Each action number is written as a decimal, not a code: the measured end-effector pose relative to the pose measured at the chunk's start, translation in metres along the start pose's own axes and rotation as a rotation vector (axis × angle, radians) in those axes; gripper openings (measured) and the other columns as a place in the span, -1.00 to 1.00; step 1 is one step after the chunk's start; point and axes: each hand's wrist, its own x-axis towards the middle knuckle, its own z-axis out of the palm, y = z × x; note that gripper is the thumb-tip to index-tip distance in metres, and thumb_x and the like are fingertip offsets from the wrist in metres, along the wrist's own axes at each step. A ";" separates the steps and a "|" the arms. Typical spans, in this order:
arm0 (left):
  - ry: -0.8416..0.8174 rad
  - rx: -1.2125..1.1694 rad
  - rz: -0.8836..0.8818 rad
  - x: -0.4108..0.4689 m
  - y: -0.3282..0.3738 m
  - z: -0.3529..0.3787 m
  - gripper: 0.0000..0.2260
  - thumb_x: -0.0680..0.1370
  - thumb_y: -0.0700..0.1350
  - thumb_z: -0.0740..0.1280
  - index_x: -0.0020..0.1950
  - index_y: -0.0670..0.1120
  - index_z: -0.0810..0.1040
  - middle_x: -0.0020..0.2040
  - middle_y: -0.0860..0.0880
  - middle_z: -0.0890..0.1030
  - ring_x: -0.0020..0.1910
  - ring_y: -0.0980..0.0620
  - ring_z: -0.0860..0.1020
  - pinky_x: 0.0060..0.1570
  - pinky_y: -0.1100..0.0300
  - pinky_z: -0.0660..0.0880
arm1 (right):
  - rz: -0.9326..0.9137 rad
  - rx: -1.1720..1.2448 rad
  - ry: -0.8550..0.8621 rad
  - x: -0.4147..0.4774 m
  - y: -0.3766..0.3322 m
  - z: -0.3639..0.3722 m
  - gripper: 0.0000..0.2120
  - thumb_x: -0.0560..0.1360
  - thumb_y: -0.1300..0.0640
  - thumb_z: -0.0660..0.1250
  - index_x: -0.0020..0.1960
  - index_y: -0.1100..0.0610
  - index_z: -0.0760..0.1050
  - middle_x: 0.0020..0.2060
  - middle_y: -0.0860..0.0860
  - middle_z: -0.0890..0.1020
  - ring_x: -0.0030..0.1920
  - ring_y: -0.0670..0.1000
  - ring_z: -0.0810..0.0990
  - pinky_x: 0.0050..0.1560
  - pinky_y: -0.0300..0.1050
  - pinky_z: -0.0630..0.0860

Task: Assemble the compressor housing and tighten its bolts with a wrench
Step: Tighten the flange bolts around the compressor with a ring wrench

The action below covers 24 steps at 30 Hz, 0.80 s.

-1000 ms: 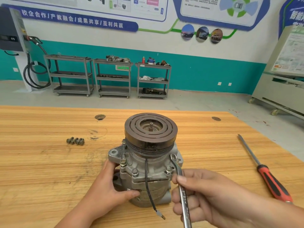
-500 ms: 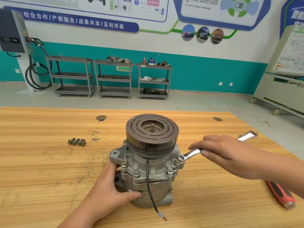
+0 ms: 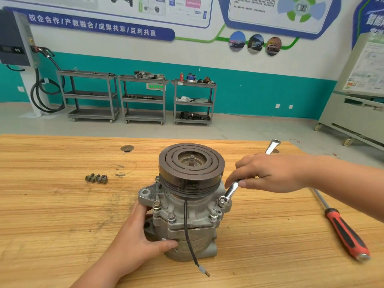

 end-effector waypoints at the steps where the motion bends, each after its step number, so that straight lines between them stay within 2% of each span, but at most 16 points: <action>1: 0.000 0.000 0.000 0.000 0.000 0.000 -0.22 0.02 0.42 0.49 0.12 0.62 0.16 0.27 0.27 0.40 0.21 0.42 0.38 0.10 0.41 0.36 | 0.000 0.004 -0.005 0.001 0.000 0.001 -0.69 0.61 -0.08 0.04 0.32 -0.22 0.37 -0.13 -0.37 0.36 -0.02 -0.44 0.27 0.01 -0.40 0.17; 4: 0.003 -0.009 0.002 0.001 -0.001 0.000 -0.24 0.04 0.36 0.50 0.12 0.61 0.18 0.25 0.25 0.42 0.19 0.42 0.40 0.07 0.40 0.38 | 0.025 -0.011 -0.030 0.002 -0.003 0.002 -0.68 0.61 -0.09 0.04 0.33 -0.20 0.37 -0.12 -0.38 0.35 0.00 -0.30 0.29 0.05 -0.32 0.19; 6: 0.004 -0.015 0.003 0.001 -0.002 0.001 -0.23 0.04 0.36 0.50 0.13 0.61 0.18 0.26 0.26 0.42 0.20 0.40 0.40 0.09 0.35 0.37 | 0.063 0.001 -0.072 -0.002 -0.006 0.000 -0.67 0.61 -0.11 0.04 0.32 -0.18 0.39 -0.08 -0.38 0.40 0.03 -0.23 0.36 0.09 -0.27 0.27; 7: 0.003 -0.017 0.000 0.001 -0.002 0.001 -0.23 0.04 0.37 0.50 0.15 0.58 0.19 0.26 0.25 0.43 0.20 0.39 0.41 0.08 0.36 0.38 | 0.092 0.018 -0.101 -0.004 -0.008 -0.001 -0.68 0.61 -0.12 0.04 0.29 -0.17 0.42 -0.06 -0.33 0.46 0.00 -0.20 0.42 0.08 -0.23 0.35; 9: 0.004 -0.021 -0.009 0.001 -0.001 0.001 -0.20 0.03 0.38 0.50 0.19 0.46 0.23 0.25 0.22 0.44 0.18 0.42 0.41 0.04 0.44 0.39 | 0.164 0.127 -0.173 -0.012 -0.014 0.000 -0.73 0.60 -0.12 0.07 0.14 -0.14 0.50 -0.25 -0.21 0.54 -0.23 -0.22 0.49 -0.13 -0.25 0.44; 11: 0.009 -0.021 -0.003 0.001 0.001 0.002 -0.17 0.01 0.44 0.49 0.20 0.40 0.24 0.27 0.24 0.39 0.17 0.50 0.37 0.00 0.56 0.36 | 0.259 0.517 -0.263 -0.021 -0.024 0.007 -0.75 0.61 -0.05 0.10 0.00 0.02 0.53 -0.45 -0.14 0.50 -0.44 -0.17 0.47 -0.32 -0.26 0.47; 13: 0.013 -0.023 0.021 0.001 0.003 0.002 -0.18 0.02 0.48 0.46 0.21 0.44 0.21 0.30 0.28 0.32 0.19 0.54 0.31 0.00 0.61 0.32 | 0.340 1.101 -0.302 -0.027 -0.044 0.019 -0.74 0.62 0.06 0.12 -0.11 0.15 0.49 -0.49 -0.06 0.50 -0.51 -0.08 0.51 -0.45 -0.23 0.51; 14: 0.013 -0.022 0.027 0.001 0.004 0.002 -0.18 0.02 0.49 0.45 0.20 0.48 0.20 0.31 0.30 0.30 0.21 0.54 0.30 0.03 0.60 0.31 | 0.361 1.353 -0.266 -0.029 -0.057 0.026 -0.75 0.61 0.09 0.13 -0.15 0.18 0.47 -0.49 -0.01 0.52 -0.51 -0.05 0.54 -0.50 -0.23 0.51; 16: 0.009 -0.015 0.018 0.000 0.005 0.002 -0.17 0.01 0.50 0.44 0.20 0.52 0.17 0.34 0.29 0.28 0.30 0.43 0.29 0.15 0.49 0.32 | 0.381 1.702 -0.119 -0.029 -0.079 0.043 -0.74 0.60 0.13 0.15 -0.19 0.20 0.49 -0.46 0.07 0.55 -0.50 0.00 0.59 -0.54 -0.22 0.51; 19: 0.020 0.000 0.010 0.000 0.003 0.001 -0.14 0.02 0.41 0.48 0.24 0.38 0.20 0.36 0.24 0.29 0.38 0.21 0.29 0.25 0.31 0.28 | 0.311 2.007 0.061 -0.028 -0.098 0.064 -0.80 0.48 0.24 0.26 -0.16 0.32 0.63 -0.38 0.17 0.60 -0.41 0.08 0.64 -0.46 -0.15 0.58; 21: 0.018 -0.006 0.010 0.001 0.003 0.001 -0.16 0.05 0.36 0.48 0.25 0.36 0.19 0.37 0.22 0.29 0.39 0.19 0.29 0.29 0.23 0.29 | 0.229 2.120 0.064 -0.036 -0.101 0.071 -0.79 0.35 0.34 0.30 -0.08 0.36 0.64 -0.32 0.23 0.61 -0.34 0.13 0.66 -0.39 -0.08 0.62; 24: 0.007 -0.006 -0.001 0.001 0.004 0.002 -0.15 0.05 0.35 0.48 0.26 0.35 0.18 0.39 0.20 0.28 0.40 0.18 0.29 0.36 0.14 0.29 | 0.223 2.142 0.012 -0.053 -0.097 0.079 -0.71 0.35 0.35 0.29 0.03 0.27 0.64 -0.32 0.24 0.58 -0.34 0.15 0.63 -0.37 -0.10 0.58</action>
